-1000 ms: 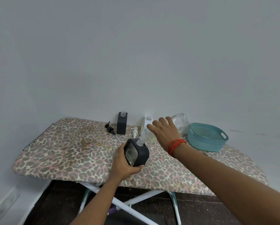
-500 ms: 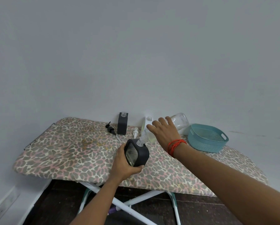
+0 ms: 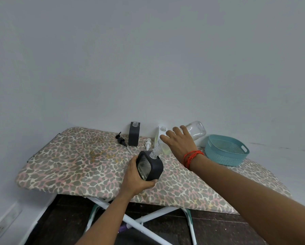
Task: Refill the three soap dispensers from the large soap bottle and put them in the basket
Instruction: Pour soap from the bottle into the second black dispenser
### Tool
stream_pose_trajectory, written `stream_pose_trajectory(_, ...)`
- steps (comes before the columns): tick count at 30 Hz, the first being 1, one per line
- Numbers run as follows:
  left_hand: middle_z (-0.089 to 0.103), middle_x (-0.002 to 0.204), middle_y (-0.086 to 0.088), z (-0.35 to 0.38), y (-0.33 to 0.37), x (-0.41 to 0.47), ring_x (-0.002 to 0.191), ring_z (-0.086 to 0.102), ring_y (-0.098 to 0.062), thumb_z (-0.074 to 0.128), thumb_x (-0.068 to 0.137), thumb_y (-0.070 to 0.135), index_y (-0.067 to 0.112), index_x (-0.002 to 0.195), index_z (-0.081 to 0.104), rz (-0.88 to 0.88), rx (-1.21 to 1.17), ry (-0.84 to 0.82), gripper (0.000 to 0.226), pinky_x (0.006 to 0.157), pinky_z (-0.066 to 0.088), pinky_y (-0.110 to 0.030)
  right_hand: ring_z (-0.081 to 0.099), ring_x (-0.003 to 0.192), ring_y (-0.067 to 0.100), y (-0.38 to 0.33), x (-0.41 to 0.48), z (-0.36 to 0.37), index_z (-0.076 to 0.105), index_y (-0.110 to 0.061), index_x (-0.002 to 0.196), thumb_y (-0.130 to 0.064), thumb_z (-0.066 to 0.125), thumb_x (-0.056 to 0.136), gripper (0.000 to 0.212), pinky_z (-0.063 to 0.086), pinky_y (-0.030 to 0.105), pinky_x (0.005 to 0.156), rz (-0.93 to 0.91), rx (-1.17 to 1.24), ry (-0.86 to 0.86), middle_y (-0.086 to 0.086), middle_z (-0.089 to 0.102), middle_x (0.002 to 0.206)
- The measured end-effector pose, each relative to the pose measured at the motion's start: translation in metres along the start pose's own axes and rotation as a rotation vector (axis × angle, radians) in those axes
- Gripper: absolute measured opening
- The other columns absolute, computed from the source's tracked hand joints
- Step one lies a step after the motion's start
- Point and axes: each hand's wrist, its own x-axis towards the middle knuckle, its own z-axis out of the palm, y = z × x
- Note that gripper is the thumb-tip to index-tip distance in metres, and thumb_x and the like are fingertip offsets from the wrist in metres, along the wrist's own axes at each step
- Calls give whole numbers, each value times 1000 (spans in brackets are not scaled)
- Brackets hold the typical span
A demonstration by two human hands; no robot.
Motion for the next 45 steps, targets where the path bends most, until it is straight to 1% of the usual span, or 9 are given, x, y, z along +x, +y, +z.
stream_pose_trajectory(3,43,142,7,0,0,-1,129,44,-10,94,49,53,20,150,31,8,-15,3,123,106,39,-27,57,106,36,-1,1,0,56,-21,121,1,59,74,52,37,56,103,-1,-13,0,8,65,112)
stream_pose_trajectory(7,42,140,10,-1,1,-1,128,43,-8,96,51,49,20,151,31,22,-25,6,122,105,37,-25,57,105,35,-1,3,1,55,-22,120,-1,65,73,52,37,57,104,-19,-28,-2,8,65,111)
stream_pose_trajectory(11,41,146,7,-1,0,-1,132,41,-10,92,50,58,19,154,29,26,-17,1,127,110,37,-29,57,106,35,0,4,1,55,-22,120,-2,66,73,52,37,57,103,-22,-40,-3,8,65,111)
stream_pose_trajectory(20,44,143,5,-2,3,-2,129,42,-9,95,50,56,16,153,32,41,-38,11,127,107,34,-25,56,110,35,0,6,-4,55,-22,119,-6,65,78,45,36,56,105,-58,-67,8,8,64,114)
stream_pose_trajectory(24,44,143,5,-1,2,-2,131,43,-11,89,46,65,18,152,32,32,-31,14,130,108,37,-29,57,106,35,-1,8,-6,56,-21,115,-5,61,77,41,39,56,103,-81,-78,41,8,65,110)
stream_pose_trajectory(31,43,144,5,0,0,0,133,42,-15,91,46,58,20,152,30,12,-26,6,128,111,40,-35,57,104,35,-5,13,-9,56,-20,114,-6,68,75,43,39,57,102,-113,-99,77,8,64,106)
stream_pose_trajectory(35,42,141,6,0,0,-1,131,42,-13,89,46,55,21,151,29,21,-33,7,126,108,38,-31,58,106,35,-6,13,-12,57,-20,114,-10,70,77,41,40,56,103,-129,-119,86,9,65,108)
stream_pose_trajectory(40,41,143,6,0,-1,0,132,41,-13,91,47,52,19,152,28,19,-31,7,127,111,39,-36,57,106,35,-8,16,-17,57,-21,114,-11,70,77,40,40,55,103,-155,-141,95,9,64,107)
stream_pose_trajectory(45,42,139,9,-1,-2,1,129,43,-12,92,47,53,23,150,29,14,-43,7,125,109,41,-35,56,104,35,-7,19,-18,57,-20,114,-10,71,76,41,39,55,104,-179,-156,107,9,64,106)
